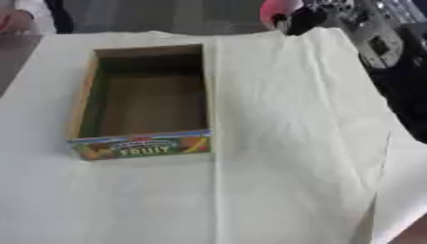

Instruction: Pick up objects on the table and place them in the box.

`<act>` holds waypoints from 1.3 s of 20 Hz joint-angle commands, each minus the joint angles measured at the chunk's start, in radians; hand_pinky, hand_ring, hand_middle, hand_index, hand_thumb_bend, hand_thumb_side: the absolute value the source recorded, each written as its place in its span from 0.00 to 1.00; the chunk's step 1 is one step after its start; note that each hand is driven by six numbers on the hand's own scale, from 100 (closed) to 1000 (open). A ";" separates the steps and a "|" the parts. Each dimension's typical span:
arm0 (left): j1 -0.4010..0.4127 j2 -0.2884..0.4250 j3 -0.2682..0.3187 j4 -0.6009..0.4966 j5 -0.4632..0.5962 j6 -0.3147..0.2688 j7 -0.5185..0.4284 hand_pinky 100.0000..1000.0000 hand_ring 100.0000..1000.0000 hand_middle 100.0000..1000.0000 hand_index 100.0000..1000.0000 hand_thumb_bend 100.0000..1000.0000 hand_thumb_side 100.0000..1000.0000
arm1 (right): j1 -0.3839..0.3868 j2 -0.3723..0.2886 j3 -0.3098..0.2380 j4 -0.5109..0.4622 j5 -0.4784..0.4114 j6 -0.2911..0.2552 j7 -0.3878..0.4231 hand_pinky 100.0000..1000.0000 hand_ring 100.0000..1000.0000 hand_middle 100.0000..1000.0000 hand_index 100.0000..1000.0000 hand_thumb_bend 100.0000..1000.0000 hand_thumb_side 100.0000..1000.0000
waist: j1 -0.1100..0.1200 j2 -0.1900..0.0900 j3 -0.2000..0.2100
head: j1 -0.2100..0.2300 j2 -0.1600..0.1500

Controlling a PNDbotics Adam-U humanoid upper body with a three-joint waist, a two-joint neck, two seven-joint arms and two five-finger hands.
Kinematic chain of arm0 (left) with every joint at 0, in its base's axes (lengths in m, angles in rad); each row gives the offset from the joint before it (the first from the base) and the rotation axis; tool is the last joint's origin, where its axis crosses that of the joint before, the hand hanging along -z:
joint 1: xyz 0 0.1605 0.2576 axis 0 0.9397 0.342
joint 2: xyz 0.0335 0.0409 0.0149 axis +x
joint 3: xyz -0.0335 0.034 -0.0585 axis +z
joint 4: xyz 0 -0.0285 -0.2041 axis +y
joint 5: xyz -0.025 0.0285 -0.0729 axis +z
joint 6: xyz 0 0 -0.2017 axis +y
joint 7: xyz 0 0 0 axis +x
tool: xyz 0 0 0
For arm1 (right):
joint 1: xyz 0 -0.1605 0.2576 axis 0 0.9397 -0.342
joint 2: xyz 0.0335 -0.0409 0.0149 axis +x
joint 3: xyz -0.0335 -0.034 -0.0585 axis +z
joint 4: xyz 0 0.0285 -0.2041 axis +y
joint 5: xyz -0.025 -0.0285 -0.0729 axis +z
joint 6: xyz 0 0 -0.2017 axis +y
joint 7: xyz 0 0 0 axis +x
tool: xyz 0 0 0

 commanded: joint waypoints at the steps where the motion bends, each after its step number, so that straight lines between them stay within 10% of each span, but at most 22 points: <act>1: -0.003 0.016 0.000 -0.019 0.004 -0.001 -0.002 0.75 0.49 0.56 0.81 0.00 0.60 | -0.038 -0.008 0.002 -0.099 -0.016 0.013 0.027 0.66 0.77 0.50 0.40 0.00 0.00 | 0.000 -0.028 0.003 | -0.003 -0.004; 13: -0.004 0.014 -0.004 -0.019 0.010 0.001 -0.005 0.75 0.49 0.56 0.81 0.00 0.60 | -0.090 0.122 0.042 -0.199 -0.024 0.049 0.110 0.65 0.77 0.49 0.39 0.00 0.00 | -0.002 -0.027 0.016 | -0.010 -0.006; 26: -0.011 0.011 -0.010 -0.019 0.016 -0.002 -0.011 0.75 0.49 0.56 0.81 0.00 0.60 | -0.091 0.298 0.106 -0.056 0.018 0.031 0.116 0.64 0.77 0.49 0.39 0.00 0.00 | -0.001 -0.022 0.043 | -0.032 -0.012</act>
